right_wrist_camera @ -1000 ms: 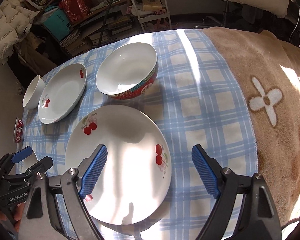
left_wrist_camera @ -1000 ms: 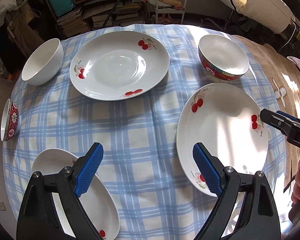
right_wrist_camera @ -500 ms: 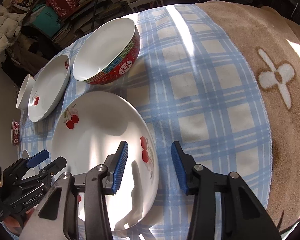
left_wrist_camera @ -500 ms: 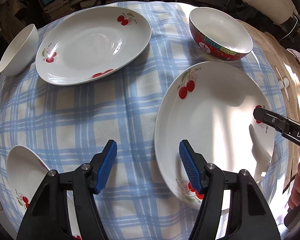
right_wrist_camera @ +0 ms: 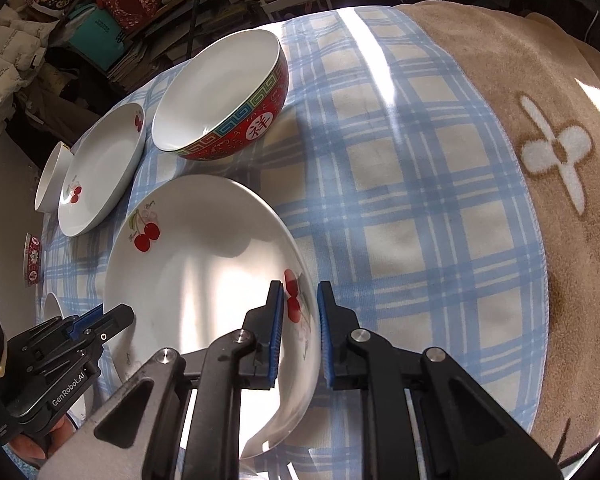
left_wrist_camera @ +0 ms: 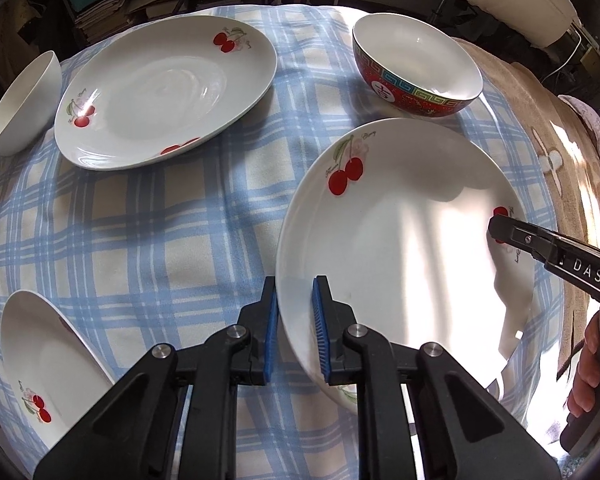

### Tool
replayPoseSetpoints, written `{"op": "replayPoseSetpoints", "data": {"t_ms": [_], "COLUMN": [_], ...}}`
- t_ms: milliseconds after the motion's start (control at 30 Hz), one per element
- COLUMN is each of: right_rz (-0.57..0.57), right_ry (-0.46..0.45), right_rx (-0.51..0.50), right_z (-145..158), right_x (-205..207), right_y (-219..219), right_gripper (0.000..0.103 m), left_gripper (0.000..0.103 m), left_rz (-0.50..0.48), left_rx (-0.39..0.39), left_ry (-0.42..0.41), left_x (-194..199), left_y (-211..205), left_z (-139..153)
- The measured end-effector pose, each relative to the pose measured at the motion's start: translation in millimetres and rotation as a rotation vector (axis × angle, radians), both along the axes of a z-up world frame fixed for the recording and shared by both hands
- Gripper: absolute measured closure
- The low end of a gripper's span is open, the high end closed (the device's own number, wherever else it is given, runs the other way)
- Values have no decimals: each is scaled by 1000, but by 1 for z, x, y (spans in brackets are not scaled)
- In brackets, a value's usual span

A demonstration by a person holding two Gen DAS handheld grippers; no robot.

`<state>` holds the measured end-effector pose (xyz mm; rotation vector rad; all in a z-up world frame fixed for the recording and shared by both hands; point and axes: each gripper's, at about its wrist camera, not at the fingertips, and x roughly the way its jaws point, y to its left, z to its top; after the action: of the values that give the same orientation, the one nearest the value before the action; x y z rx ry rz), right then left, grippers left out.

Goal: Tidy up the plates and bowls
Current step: 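Close the left gripper on a second cherry plate while the right gripper grips its rim, then lift the second plate with both grippers and carry it over the first plate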

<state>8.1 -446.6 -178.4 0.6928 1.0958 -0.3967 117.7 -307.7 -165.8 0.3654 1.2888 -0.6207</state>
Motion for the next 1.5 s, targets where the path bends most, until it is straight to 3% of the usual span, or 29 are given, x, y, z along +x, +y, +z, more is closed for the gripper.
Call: {"op": "replayPoseSetpoints", "data": {"t_ms": [200, 533, 800, 1200, 1500], "right_rz": [-1, 80, 157, 283, 383], "right_ry": [-28, -66, -95, -139, -154], "right_rx": [1, -22, -54, -80, -108], "right_z": [8, 33, 59, 85, 94], "right_x": [-1, 15, 38, 78, 96], "right_y": [3, 34, 75, 151, 209], "right_gripper": [85, 85, 85, 85, 85], "left_gripper": [87, 87, 87, 87, 87], "left_rz": [-15, 57, 133, 234, 300], "left_rx": [-14, -28, -50, -71, -62], "left_ry": [-2, -15, 2, -61, -66], "left_x": [-2, 11, 23, 25, 23], "left_y": [11, 49, 99, 187, 245], "left_z": [9, 39, 58, 100, 100]}}
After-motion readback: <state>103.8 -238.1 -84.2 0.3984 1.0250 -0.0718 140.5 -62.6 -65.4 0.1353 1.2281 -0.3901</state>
